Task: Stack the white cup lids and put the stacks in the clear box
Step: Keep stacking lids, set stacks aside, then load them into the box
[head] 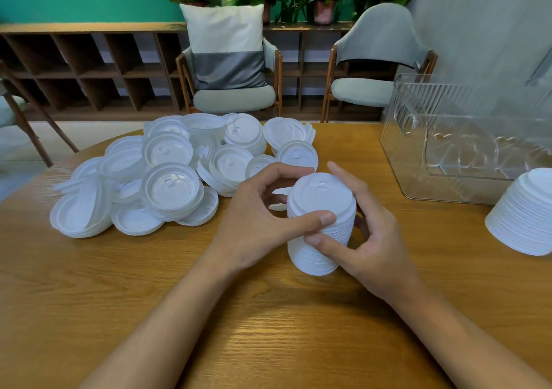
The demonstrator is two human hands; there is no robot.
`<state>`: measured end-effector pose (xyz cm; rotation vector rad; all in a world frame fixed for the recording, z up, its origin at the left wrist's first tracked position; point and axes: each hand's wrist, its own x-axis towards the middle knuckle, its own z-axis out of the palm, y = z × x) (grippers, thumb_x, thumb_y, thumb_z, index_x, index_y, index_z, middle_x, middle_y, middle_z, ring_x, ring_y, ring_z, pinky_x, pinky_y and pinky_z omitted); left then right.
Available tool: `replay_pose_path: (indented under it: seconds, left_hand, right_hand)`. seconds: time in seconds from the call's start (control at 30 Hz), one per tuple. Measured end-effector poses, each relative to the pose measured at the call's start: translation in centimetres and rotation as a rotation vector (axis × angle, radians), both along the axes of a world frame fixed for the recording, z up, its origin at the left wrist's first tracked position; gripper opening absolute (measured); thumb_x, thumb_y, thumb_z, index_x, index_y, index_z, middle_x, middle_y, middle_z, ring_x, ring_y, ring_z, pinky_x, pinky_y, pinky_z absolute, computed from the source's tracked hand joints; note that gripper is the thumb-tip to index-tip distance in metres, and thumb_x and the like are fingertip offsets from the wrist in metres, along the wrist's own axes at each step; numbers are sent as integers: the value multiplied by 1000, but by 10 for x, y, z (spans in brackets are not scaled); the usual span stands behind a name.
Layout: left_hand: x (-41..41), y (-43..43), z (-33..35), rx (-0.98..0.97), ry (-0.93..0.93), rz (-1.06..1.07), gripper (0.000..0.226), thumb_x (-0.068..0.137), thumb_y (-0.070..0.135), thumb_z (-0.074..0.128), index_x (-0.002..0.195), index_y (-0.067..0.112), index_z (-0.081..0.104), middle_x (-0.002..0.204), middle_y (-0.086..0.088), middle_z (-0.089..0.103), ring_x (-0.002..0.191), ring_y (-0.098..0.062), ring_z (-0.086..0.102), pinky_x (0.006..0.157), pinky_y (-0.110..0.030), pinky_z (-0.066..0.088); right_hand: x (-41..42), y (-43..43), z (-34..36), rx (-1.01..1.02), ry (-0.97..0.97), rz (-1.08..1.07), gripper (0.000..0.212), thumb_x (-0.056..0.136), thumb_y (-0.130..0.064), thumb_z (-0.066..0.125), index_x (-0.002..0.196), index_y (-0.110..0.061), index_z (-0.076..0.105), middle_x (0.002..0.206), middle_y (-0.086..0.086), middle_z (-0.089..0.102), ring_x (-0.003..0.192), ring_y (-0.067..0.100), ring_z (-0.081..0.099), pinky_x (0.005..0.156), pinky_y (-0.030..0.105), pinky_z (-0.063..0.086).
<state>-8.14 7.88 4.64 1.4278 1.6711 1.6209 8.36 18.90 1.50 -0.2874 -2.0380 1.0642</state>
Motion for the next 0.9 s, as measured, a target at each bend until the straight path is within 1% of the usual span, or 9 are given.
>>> replay_pose_path:
  seconds: [0.17,0.37,0.47,0.53,0.57,0.63,0.73,0.87,0.9]
  left_hand:
    - [1,1,-2,-16,-5,-25,60,67,46,89,120,27,68,118,14,73,117,-10,67,90,-22,52]
    - [1,1,-8,-39,40,-46,60,70,50,84,122,30,64,121,16,70,121,-9,65,95,-27,52]
    - [-6,2,-11,-27,25,-34,51,86,55,67,128,26,66,124,10,71,125,-13,63,98,-31,52]
    - [-13,4,-17,13,-4,61,44,97,53,54,127,24,70,120,7,73,122,-15,65,99,-37,53]
    - [-17,6,-21,19,20,137,36,101,47,55,123,25,72,116,9,75,120,-12,66,99,-38,53]
    - [-23,10,-32,3,191,261,18,100,28,66,116,25,76,111,15,76,112,-3,67,96,-32,54]
    - [-27,14,-45,-61,530,289,24,93,18,75,117,21,76,112,16,74,108,-1,66,93,-22,51]
    - [-29,16,-48,-133,685,279,29,93,18,76,121,22,75,111,10,76,105,-8,69,89,-31,55]
    - [-28,17,-48,-127,696,280,28,93,16,76,121,22,76,109,9,77,102,-8,70,87,-29,56]
  right_hand:
    - [3,2,-1,8,-39,0,76,80,-49,82,146,-27,51,135,-16,62,127,15,61,95,32,57]
    - [2,3,-3,7,-82,11,75,79,-49,83,143,-33,48,133,-16,61,125,16,61,93,31,56]
    - [2,4,-3,18,-77,-16,73,77,-52,83,140,-38,49,133,-19,62,125,14,62,93,27,56]
    - [3,6,-2,19,-77,-44,72,76,-54,82,138,-40,49,134,-24,60,126,8,60,94,22,54]
    - [4,7,-1,17,-74,-57,72,75,-55,81,138,-40,49,134,-26,60,127,6,59,94,20,53]
    - [4,10,-1,10,-60,-82,72,75,-54,81,138,-39,49,134,-28,59,127,5,59,94,20,53]
    - [4,12,0,16,-40,-113,72,74,-54,80,137,-36,50,133,-29,59,126,4,59,94,17,51]
    - [4,13,-1,13,-36,-128,72,74,-55,80,136,-36,50,133,-31,58,127,3,58,94,17,51]
    - [4,13,-1,14,-35,-128,71,74,-54,80,136,-36,50,133,-30,58,127,3,58,94,17,51]
